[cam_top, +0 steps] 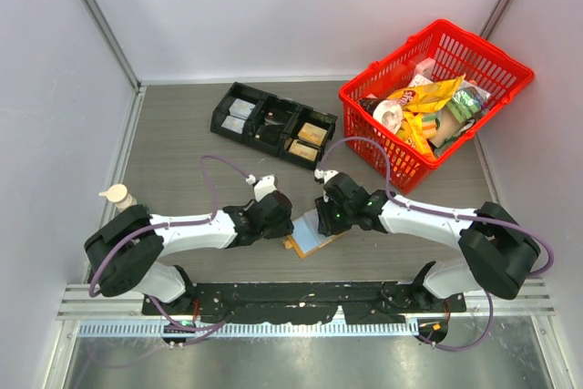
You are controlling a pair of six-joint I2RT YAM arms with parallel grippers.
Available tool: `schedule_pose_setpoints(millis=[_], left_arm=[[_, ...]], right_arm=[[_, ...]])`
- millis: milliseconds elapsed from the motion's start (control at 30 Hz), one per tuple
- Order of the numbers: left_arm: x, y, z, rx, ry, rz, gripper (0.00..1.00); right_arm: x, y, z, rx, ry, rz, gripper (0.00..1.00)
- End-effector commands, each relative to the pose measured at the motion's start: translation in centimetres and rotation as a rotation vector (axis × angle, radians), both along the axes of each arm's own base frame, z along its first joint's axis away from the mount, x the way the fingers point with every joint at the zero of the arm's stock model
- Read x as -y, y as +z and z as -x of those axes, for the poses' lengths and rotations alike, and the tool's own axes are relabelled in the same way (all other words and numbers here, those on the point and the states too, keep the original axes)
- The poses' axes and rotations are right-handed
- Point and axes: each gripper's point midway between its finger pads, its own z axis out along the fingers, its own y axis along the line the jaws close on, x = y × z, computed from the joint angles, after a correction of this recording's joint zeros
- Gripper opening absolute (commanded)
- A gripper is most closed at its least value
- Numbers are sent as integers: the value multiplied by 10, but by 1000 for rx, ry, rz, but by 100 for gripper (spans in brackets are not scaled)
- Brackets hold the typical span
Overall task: Take the credit cards out of the card holder
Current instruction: Remove the credit card from the card holder.
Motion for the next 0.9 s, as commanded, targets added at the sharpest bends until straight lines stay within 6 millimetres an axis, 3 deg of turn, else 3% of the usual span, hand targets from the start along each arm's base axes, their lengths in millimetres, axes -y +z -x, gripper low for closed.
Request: schedule_pose_setpoints(millis=[0, 200, 367, 500, 633, 767, 867], left_arm=[[-3, -7, 0, -2, 8, -17, 41], [-12, 1, -4, 43, 77, 24, 47], [-34, 20, -9, 116, 160, 42, 57], [-51, 42, -12, 185, 216, 65, 66], [-51, 65, -13, 227, 205, 110, 70], [-28, 87, -13, 228, 131, 189, 69], [2, 98, -10, 193, 53, 259, 68]], right_arm=[[-42, 29, 8, 1, 100, -165, 33], [-80, 46, 41, -46, 284, -242, 33], [-90, 48, 65, -98, 394, -242, 44], [-77, 54, 47, -7, 343, -173, 52], [-58, 69, 22, 75, 255, -151, 54], [-26, 69, -8, 84, 118, -147, 53], [4, 55, -29, 55, 3, -127, 51]])
